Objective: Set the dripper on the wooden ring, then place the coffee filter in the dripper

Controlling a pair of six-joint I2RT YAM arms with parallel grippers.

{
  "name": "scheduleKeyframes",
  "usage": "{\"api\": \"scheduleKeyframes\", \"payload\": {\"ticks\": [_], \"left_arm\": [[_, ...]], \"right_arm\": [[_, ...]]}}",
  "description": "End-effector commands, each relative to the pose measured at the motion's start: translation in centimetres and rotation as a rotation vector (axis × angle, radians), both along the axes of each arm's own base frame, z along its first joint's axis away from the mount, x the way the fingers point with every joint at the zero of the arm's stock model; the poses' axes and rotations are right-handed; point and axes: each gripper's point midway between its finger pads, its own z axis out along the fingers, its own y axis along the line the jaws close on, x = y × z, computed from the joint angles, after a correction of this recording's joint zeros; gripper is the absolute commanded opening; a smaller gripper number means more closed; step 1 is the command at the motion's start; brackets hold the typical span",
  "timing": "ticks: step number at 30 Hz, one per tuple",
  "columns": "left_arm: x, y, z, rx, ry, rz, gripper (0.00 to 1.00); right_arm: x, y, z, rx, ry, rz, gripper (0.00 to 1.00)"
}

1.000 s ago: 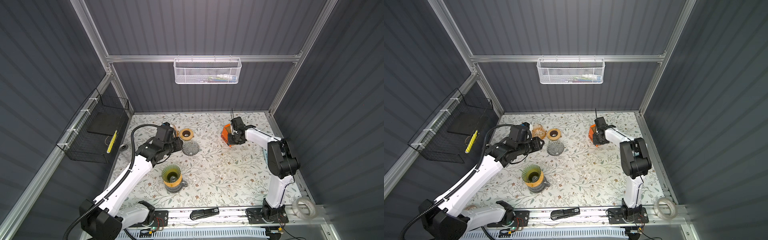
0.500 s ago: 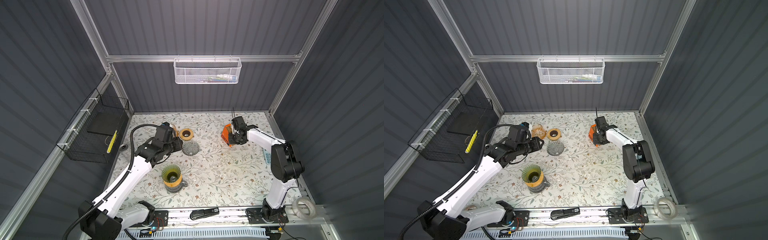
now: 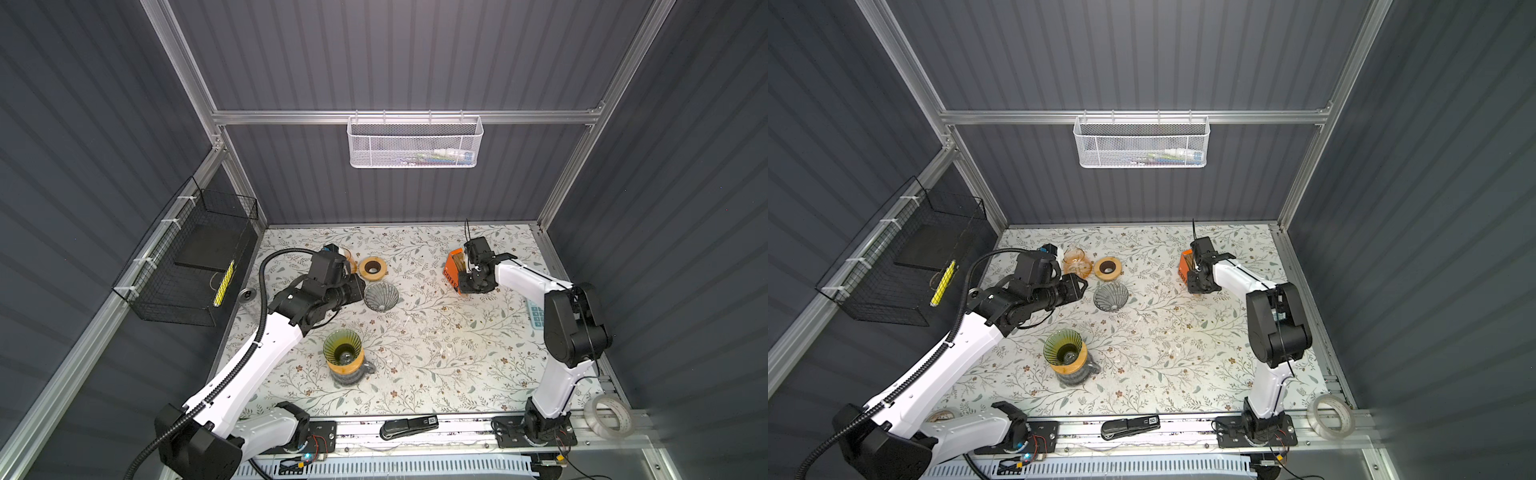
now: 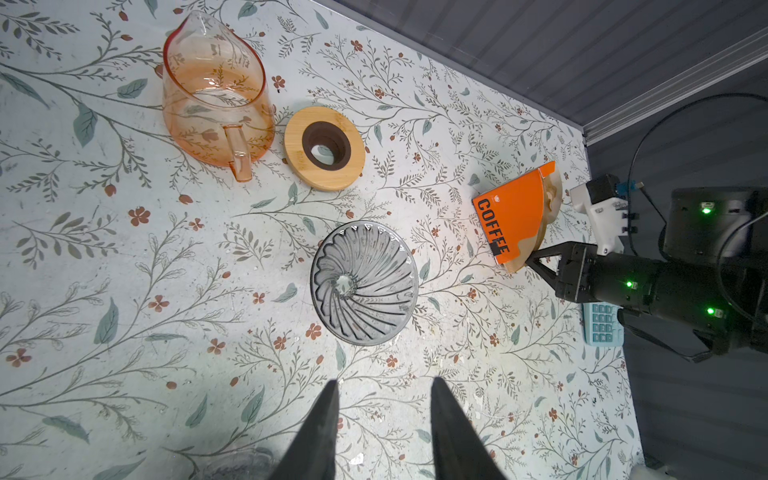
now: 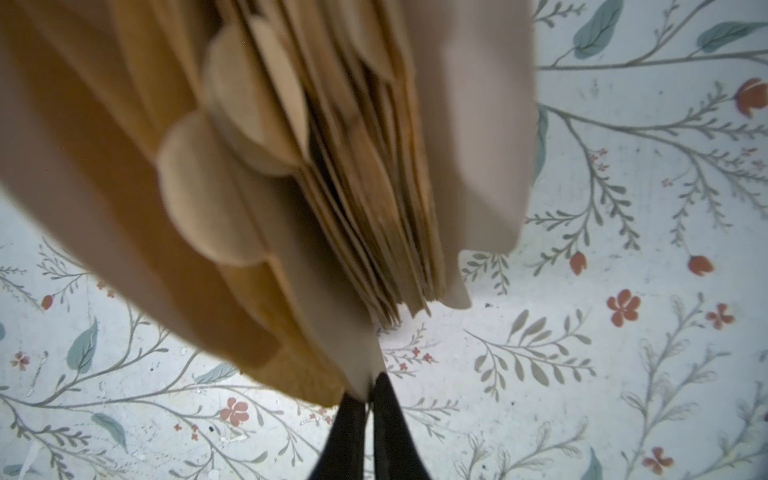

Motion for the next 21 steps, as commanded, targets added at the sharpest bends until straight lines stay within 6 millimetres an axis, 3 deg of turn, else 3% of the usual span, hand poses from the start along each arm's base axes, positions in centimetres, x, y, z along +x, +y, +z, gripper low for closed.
{"api": "scheduleKeyframes", "payload": {"ticks": [1,5,10,21], "left_arm": [[-0.3,0.2,0.3,0.003,-0.016,-0.003,0.37],[-0.3,0.2,0.3,0.002,-0.017,-0.003,0.37],[-0.5,0.3,0.3,0.003,-0.017,-0.003,0.37],[-0.6,0.4,0.5,0.000,-0.020,0.002,0.37]], "right_arm": [[-0.5,-0.2,1.3,-0.009,-0.019,-0.003,0.21],[-0.8,-0.2,1.8,-0.010,-0.029,-0.004,0.25],[-0.9,0.5,2.6,0.005,-0.051,0.013,0.20],[-0.3,1.5,2.1,-0.002,-0.046,0.034,0.18]]}}
